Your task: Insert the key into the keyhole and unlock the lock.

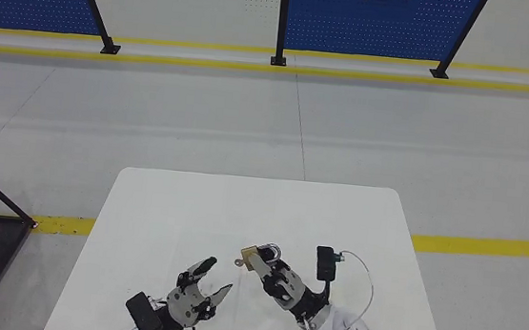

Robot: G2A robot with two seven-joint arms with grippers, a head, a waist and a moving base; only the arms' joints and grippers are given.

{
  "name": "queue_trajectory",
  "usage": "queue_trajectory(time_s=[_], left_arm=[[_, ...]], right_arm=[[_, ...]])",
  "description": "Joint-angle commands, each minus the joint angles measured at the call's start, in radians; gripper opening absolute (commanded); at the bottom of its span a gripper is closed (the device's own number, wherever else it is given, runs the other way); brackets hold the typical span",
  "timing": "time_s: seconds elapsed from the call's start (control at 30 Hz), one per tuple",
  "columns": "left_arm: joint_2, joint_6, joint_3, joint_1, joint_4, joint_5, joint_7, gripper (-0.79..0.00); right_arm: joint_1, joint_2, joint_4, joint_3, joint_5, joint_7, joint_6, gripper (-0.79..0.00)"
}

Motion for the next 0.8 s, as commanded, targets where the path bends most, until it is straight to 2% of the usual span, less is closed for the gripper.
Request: queue_trajectory(time_s=[0.0, 0.07, 0.17, 0.33, 0.47, 0.6, 0.77], left_arm=[[0.004, -0.110, -0.013, 0.020, -0.012, -0.100, -0.016, 0.000], [0.013, -0.188, -0.053, 0.043, -0.023, -0.184, -0.076, 0.000], [0.031, -0.273, -0.132, 0.085, -0.028, -0.268, -0.172, 0.000], [0.054, -0.308, -0.265, 0.163, -0.030, -0.349, -0.304, 0.000], [0.063, -0.310, -0.326, 0.215, -0.049, -0.352, -0.342, 0.000], [0.063, -0.267, -0.344, 0.232, -0.051, -0.335, -0.363, 0.000], [0.058, -0.256, -0.340, 0.229, -0.053, -0.336, -0.364, 0.000]], right_arm=[[0.005, 0.001, 0.015, 0.013, -0.008, 0.007, 0.024, -0.785], [0.023, 0.004, 0.051, 0.017, -0.035, 0.074, 0.076, -0.785], [0.075, 0.006, 0.105, -0.001, -0.071, 0.248, 0.147, -0.785], [0.160, 0.000, 0.177, -0.058, -0.087, 0.446, 0.167, -0.785], [0.206, -0.005, 0.219, -0.099, -0.133, 0.520, 0.165, -0.785], [0.236, -0.019, 0.241, -0.156, -0.114, 0.552, 0.158, -0.785], [0.307, -0.058, 0.293, -0.246, -0.078, 0.574, 0.253, -0.785]])
